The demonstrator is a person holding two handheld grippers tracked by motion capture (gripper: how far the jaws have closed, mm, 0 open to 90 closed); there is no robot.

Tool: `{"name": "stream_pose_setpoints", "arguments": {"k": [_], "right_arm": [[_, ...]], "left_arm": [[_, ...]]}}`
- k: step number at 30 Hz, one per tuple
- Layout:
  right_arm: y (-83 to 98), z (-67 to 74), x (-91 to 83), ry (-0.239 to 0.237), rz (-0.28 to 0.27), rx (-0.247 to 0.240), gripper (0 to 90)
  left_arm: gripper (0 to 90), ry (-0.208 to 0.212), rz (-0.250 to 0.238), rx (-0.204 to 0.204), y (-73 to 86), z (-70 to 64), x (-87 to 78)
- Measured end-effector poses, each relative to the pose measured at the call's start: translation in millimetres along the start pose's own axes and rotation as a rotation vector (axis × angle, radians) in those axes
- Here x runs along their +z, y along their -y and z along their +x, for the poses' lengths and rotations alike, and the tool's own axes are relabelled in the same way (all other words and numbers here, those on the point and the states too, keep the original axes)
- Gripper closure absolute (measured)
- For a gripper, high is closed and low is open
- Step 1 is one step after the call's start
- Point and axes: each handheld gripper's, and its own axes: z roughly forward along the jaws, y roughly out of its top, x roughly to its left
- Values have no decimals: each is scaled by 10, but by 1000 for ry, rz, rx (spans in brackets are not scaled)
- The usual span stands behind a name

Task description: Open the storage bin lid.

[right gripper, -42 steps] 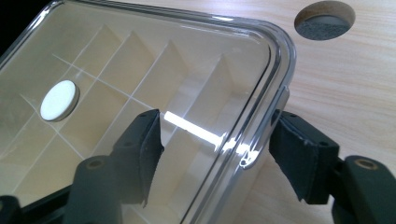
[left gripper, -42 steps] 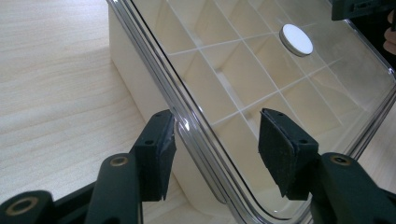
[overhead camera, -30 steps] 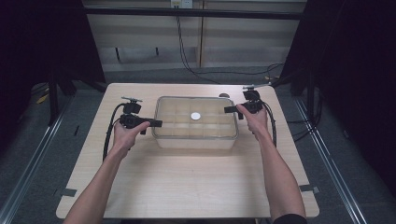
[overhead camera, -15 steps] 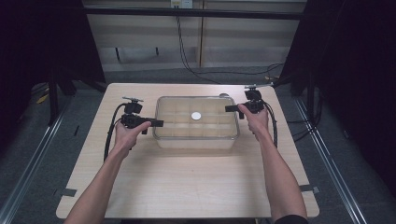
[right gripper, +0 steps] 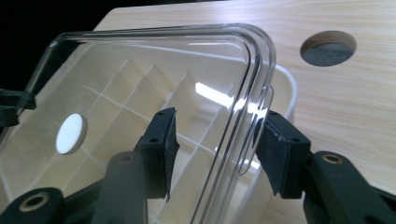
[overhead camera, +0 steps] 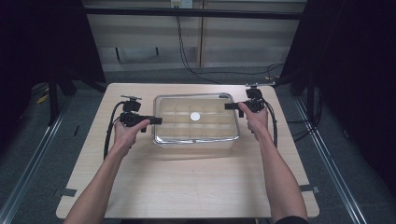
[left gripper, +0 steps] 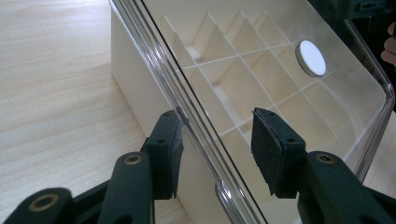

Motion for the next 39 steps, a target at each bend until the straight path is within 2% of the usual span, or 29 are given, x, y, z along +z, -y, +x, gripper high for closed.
{"name": "stream_pose_setpoints", "arguments": {"k": [4, 9, 16, 20, 25, 28, 31, 32, 37, 38, 39], "right_arm": [[2, 23, -10, -21, 8, -1, 479], [18, 40, -50, -24, 3, 12, 501], [49, 30, -101, -44, 19, 18, 520], [53, 68, -101, -42, 22, 10, 520], [48, 104, -131, -32, 22, 5, 520], [51, 132, -161, -30, 27, 0, 523], [57, 155, -185, -30, 14, 4, 533], [59, 170, -202, -34, 8, 4, 539], [53, 203, -249, -64, -17, 8, 574], [53, 213, -262, -73, -22, 13, 580], [52, 226, -272, -76, -31, 12, 583]], "left_arm": [[573, 8, -19, -6, -9, 3, -19], [578, 12, -9, 9, -20, -1, -30], [583, 30, -18, -1, -20, 18, -25], [585, 31, -26, -16, -20, 19, -34], [596, 30, -25, -3, -20, 6, -62], [610, 22, -34, -14, -31, -6, -79], [614, 17, -28, -1, -43, -32, -100], [614, 11, -26, 14, -45, -41, -121], [615, 19, -39, 14, -47, -66, -156], [615, 14, -37, 29, -50, -67, -167], [615, 14, -39, 27, -48, -74, -174]]}}
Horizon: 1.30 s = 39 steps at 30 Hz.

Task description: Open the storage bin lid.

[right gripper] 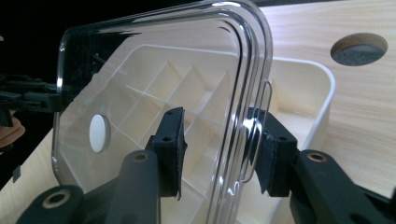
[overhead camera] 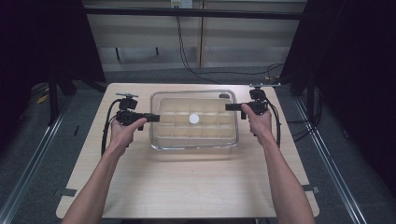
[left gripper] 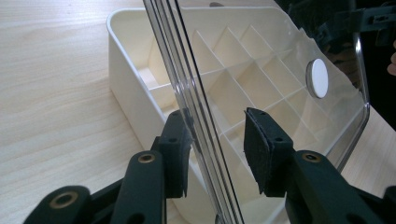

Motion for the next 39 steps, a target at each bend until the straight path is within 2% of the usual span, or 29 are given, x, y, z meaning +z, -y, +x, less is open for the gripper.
{"name": "stream_pose_setpoints", "arguments": {"k": [6, 9, 12, 15, 16, 27, 39], "right_arm": [[10, 79, -43, 2, -16, -14, 591], [33, 101, -52, 15, -10, -23, 586], [76, 103, -82, -12, -22, -17, 609], [86, 116, -99, -19, -27, -20, 617], [89, 128, -108, -19, -31, -21, 619], [126, 231, -234, -13, -59, -34, 657], [158, 316, -254, -32, -65, -56, 673]], "left_arm": [[630, 5, -19, -2, 17, -8, -43], [631, 1, -6, 10, 23, -24, -49], [640, 0, -10, 22, 33, -24, -75], [645, 0, -16, 18, 30, -34, -93], [645, -1, -15, 29, 29, -34, -103], [667, -7, -35, 45, 32, -88, -156], [674, -17, -54, 43, 72, -90, -248]]}}
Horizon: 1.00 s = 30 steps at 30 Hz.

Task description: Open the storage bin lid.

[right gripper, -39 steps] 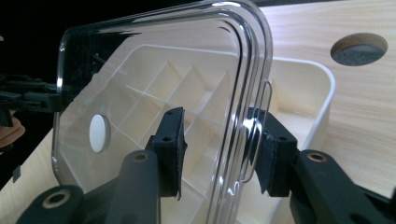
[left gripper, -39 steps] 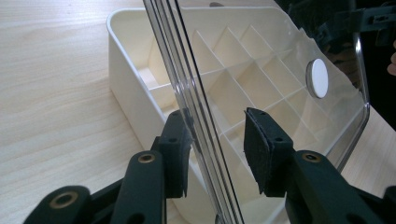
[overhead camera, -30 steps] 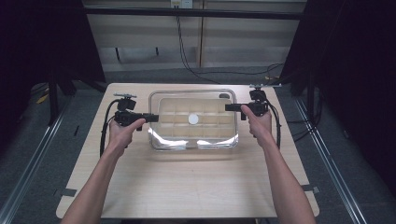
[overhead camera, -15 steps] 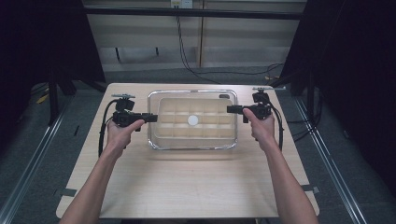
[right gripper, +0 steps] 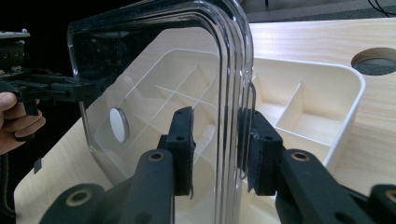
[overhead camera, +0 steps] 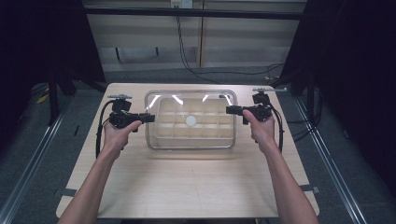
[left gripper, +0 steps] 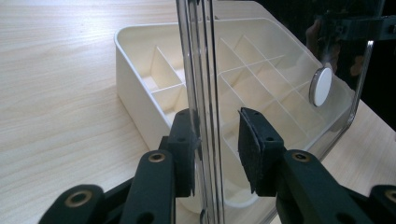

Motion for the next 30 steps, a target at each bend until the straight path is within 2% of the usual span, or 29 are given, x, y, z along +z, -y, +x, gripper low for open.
{"name": "stream_pose_setpoints", "arguments": {"k": [11, 20, 30], "right_arm": [[56, 100, -56, -2, -25, -2, 681], [91, 146, -139, -14, -38, 3, 684], [143, 231, -290, -11, -32, 6, 685]], "left_arm": [[676, 15, -19, -15, 29, -19, -81], [683, 18, -22, 10, 71, -116, -160], [688, 44, -25, 28, 115, -202, -208]]}}
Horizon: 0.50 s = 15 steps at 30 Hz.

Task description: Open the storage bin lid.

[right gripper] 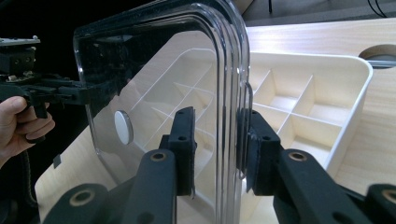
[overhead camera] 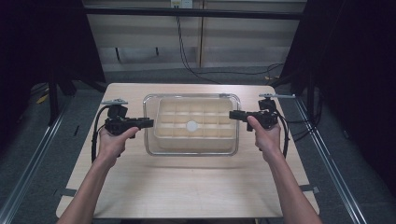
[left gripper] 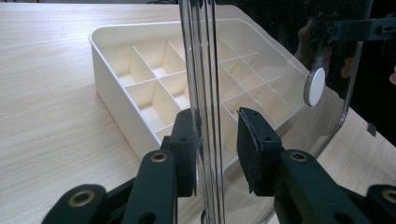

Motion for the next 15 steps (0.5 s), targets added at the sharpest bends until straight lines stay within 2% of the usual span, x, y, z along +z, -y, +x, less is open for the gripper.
{"name": "stream_pose_setpoints", "arguments": {"k": [3, 7, 11, 15], "right_arm": [[18, 13, -22, -1, -3, 2, 685], [61, 32, -53, -12, -5, 17, 691], [91, 56, -80, -15, -10, 16, 692], [139, 83, -89, -11, 0, 24, 692]], "left_arm": [[688, 3, 0, 6, 8, -27, -21], [690, 7, -5, -11, 24, -49, -42], [690, 1, -1, 6, 44, -81, -70], [687, -1, 10, 8, 88, -97, -86]]}}
